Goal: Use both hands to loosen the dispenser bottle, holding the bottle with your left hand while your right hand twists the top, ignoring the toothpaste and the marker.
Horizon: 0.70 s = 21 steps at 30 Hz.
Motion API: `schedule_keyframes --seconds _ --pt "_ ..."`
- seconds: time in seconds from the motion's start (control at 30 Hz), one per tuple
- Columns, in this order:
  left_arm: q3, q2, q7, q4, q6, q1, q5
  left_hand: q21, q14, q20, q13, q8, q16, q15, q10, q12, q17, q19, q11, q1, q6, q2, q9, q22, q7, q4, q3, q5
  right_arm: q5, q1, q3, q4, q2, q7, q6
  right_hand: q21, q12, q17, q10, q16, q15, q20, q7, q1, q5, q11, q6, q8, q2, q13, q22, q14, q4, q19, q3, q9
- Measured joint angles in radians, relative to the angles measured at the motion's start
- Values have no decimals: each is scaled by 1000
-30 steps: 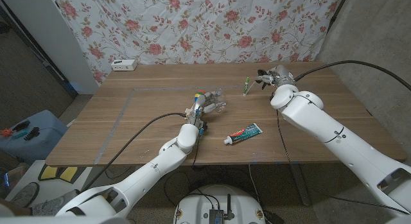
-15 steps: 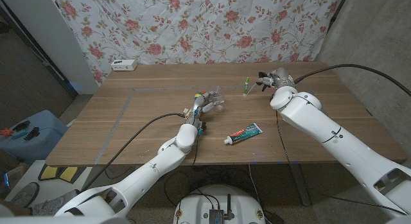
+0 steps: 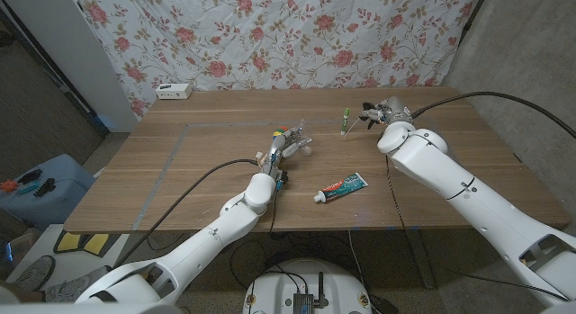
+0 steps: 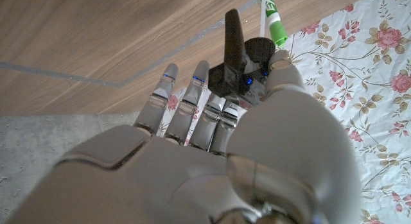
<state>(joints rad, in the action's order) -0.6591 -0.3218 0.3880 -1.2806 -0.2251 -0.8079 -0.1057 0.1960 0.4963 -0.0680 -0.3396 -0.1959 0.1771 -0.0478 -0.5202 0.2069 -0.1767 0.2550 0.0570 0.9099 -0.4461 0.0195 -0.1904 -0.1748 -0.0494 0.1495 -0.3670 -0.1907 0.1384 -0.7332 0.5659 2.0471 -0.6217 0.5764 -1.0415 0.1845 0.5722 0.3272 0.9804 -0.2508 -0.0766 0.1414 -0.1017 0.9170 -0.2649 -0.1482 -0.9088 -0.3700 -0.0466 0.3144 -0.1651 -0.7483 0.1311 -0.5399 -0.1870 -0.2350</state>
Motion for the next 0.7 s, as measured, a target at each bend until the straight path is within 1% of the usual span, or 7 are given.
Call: schedule_keyframes --seconds 0.07,0.17,0.33,0.47,0.53,0.57,0.7 --pt "0 -1 -4 0 0 1 -2 0 -7 0 2 2 0 0 5 -4 0 0 2 -2 7 -9 0 0 -1 5 5 3 0 0 0 -3 2 1 1 0 0 0 0 0 0 0 0 0 2 0 0 0 0 0 0 0 0 0 0 0" --pt "0 -4 -9 0 0 3 -5 0 -22 -5 7 8 -4 0 18 -7 4 -5 -3 -1 20 -20 0 0 -2 2 11 6 1 0 0 -6 4 3 3 0 0 0 0 0 0 0 0 0 2 0 0 0 0 0 0 0 1 0 1 1" --pt "0 -7 -19 -2 4 6 -7 -4 -64 -11 19 12 -4 2 45 -11 5 -11 -16 4 47 -30 0 -1 -1 8 22 10 3 -2 -1 -10 6 4 6 0 0 0 0 0 0 0 0 0 3 0 0 0 0 -1 0 0 1 0 1 3" --pt "0 -13 -27 -7 7 9 -10 -4 -87 -11 26 12 -8 1 68 -16 5 -18 -18 5 70 -41 5 -1 1 9 28 10 5 -7 -4 -10 7 8 8 0 0 0 0 0 0 0 0 0 3 0 0 0 0 -1 0 0 1 0 1 4" --pt "0 -14 -31 -8 8 10 -11 -4 -99 -16 29 12 -8 8 77 -19 5 -24 -20 5 73 -42 5 -1 -2 7 30 10 6 -9 -5 -11 7 8 9 0 0 0 -2 0 0 0 0 0 3 -2 0 0 0 -2 0 0 1 0 1 4" --pt "0 -16 -34 -9 8 11 -12 -4 -104 -16 31 16 -8 10 82 -19 5 -24 -22 5 79 -42 5 -1 3 5 33 10 7 -9 -6 -11 7 9 10 0 0 0 -2 0 0 -4 0 0 3 -2 0 0 0 -2 0 0 1 4 1 4" --pt "-1 -20 -44 -12 11 13 -15 -7 -127 -19 38 19 -8 19 102 -19 5 -31 -27 5 92 -51 5 -1 5 8 35 10 8 -14 -10 -11 8 10 11 0 0 0 -2 0 0 -4 0 0 3 -2 0 1 0 -1 0 0 1 4 1 5"
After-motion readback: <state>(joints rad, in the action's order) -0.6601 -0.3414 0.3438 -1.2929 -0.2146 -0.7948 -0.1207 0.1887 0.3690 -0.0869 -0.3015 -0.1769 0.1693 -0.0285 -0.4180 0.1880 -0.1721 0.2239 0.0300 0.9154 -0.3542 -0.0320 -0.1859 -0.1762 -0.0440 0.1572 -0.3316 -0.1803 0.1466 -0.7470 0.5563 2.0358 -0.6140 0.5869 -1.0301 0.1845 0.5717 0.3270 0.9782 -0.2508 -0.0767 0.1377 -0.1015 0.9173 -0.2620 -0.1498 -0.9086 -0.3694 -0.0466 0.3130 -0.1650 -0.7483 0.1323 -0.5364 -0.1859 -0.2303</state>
